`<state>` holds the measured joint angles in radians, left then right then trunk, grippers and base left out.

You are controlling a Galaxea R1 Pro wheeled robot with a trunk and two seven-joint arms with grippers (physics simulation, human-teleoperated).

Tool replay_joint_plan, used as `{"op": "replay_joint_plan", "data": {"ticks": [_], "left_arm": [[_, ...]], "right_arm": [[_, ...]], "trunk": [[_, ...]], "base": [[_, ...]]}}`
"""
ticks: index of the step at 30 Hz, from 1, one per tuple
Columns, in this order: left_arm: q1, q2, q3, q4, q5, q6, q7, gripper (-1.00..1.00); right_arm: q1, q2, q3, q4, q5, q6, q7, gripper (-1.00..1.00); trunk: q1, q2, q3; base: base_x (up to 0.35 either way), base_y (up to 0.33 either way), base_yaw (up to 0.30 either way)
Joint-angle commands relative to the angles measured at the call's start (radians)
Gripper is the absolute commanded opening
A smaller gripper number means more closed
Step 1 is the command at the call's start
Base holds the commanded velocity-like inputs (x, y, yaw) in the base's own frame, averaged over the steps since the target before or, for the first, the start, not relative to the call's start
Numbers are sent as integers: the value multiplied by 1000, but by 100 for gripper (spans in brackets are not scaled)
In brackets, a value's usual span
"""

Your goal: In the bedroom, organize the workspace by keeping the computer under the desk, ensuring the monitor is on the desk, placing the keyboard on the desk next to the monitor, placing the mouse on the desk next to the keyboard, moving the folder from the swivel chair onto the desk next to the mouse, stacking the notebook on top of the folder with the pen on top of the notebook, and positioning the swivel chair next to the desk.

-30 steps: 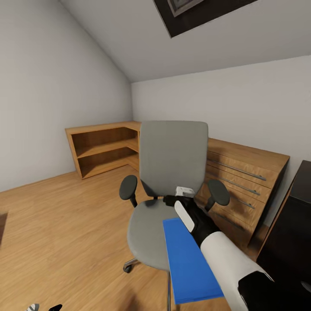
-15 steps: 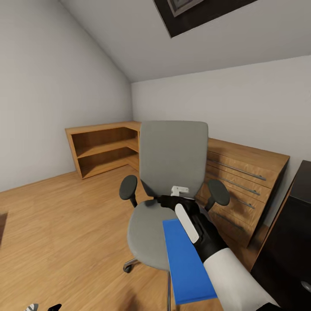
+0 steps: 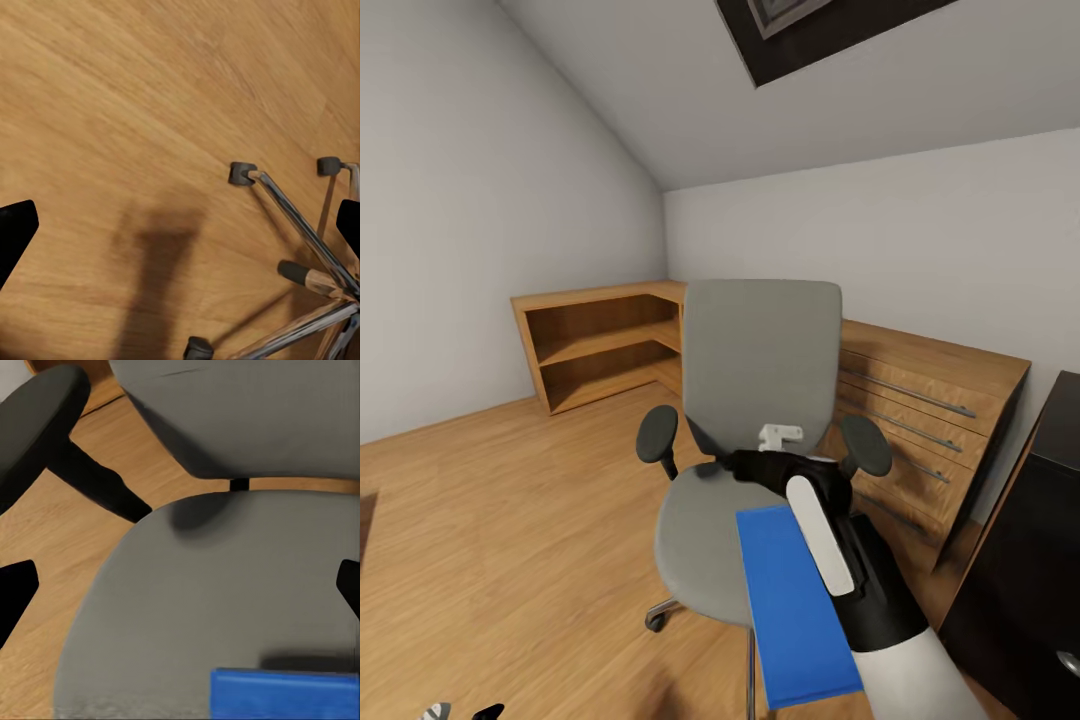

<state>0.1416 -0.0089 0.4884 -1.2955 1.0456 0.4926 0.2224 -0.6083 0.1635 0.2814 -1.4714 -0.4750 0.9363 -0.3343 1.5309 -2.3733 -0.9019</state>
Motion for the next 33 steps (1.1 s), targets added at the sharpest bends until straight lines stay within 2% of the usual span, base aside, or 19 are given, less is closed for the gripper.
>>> {"op": "replay_joint_plan", "data": {"ticks": [1,8,18,33], "left_arm": [[0,-1,0,-2,10,4,9,100],[1,0,-1,-1,9,3,9,100],[1,1,-1,0,8,4,9,100],[0,1,-1,14,10,4,8,100]], "right_arm": [[7,-1,-1,-24,-10,18,-10,100],[35,-2,-12,-107,-11,70,-9,100],[39,-2,-14,-119,-11,76,-10,100],[39,-2,-11,-118,-14,75,-11,100]], "trunk": [[0,0,-1],[0,0,-1],[0,0,-1],[0,0,-1]], "base": [[0,0,0],[0,0,-34],[-19,0,-236],[-248,104,-268]]}}
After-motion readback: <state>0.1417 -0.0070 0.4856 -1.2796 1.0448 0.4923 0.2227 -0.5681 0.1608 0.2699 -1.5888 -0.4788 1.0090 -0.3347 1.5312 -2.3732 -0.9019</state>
